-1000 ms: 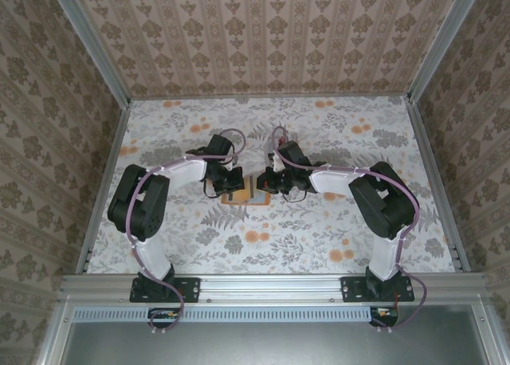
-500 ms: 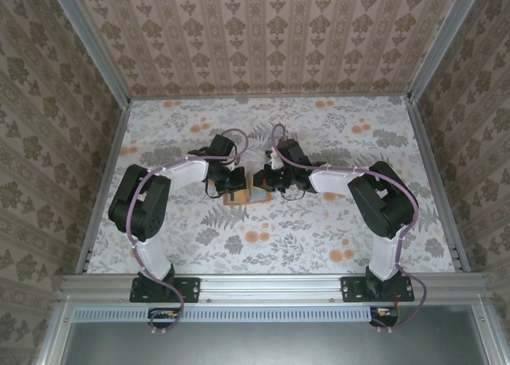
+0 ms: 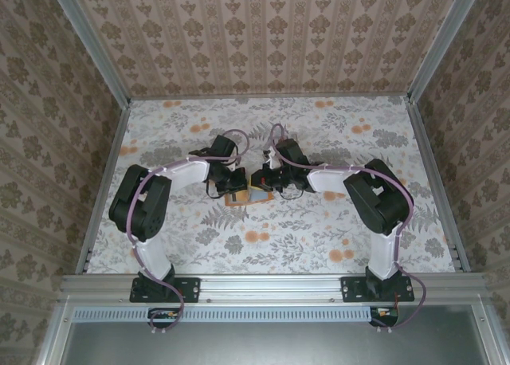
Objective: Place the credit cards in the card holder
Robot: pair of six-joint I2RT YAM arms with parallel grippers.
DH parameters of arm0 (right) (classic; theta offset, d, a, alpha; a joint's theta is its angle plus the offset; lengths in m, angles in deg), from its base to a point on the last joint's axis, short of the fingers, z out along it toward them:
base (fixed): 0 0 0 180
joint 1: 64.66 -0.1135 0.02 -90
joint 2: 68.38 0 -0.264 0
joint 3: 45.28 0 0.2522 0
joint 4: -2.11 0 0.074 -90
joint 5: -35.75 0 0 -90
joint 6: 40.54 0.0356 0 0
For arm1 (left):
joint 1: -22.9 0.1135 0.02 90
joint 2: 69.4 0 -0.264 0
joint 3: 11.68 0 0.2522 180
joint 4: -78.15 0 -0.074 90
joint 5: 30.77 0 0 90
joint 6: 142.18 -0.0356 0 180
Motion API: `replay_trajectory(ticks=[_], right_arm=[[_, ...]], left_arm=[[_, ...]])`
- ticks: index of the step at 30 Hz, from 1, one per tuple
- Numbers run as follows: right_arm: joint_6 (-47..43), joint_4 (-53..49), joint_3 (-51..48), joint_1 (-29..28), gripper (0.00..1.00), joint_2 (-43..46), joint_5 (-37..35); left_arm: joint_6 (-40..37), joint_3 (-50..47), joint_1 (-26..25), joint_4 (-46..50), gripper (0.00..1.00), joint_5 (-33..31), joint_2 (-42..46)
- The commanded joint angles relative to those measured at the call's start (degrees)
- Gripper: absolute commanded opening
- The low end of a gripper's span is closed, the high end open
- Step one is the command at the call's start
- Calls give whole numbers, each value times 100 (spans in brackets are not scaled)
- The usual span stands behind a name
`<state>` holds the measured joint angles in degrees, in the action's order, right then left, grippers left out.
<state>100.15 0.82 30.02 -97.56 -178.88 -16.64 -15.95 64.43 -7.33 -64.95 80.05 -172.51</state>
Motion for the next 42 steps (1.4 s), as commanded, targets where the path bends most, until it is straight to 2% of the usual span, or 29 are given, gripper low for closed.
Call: replay_trajectory(ticks=[1, 9, 12, 17, 27, 39, 42], right_arm=[[-163, -219, 226, -97, 2, -162, -56], [-311, -503, 496, -219, 4, -209, -104], [-366, -610, 582, -251, 11, -227, -125], [-442, -766, 718, -317, 16, -244, -148], [-640, -1227, 1232, -528, 29, -442, -172], [-748, -1680, 1749, -759, 37, -968, -185], [-959, -2113, 1981, -821, 40, -1042, -340]], left_arm=[[-38, 62, 24, 241, 8, 41, 409], [-125, 31, 271, 581, 13, -128, 1015], [-139, -64, 369, 572, 14, -123, 1164], [-68, -358, 679, 399, 14, -46, 1337], [-6, -636, 920, 210, 14, 27, 1416], [60, -1106, 1347, 159, 15, -128, 1950], [69, -1211, 1471, 134, 15, -139, 2115]])
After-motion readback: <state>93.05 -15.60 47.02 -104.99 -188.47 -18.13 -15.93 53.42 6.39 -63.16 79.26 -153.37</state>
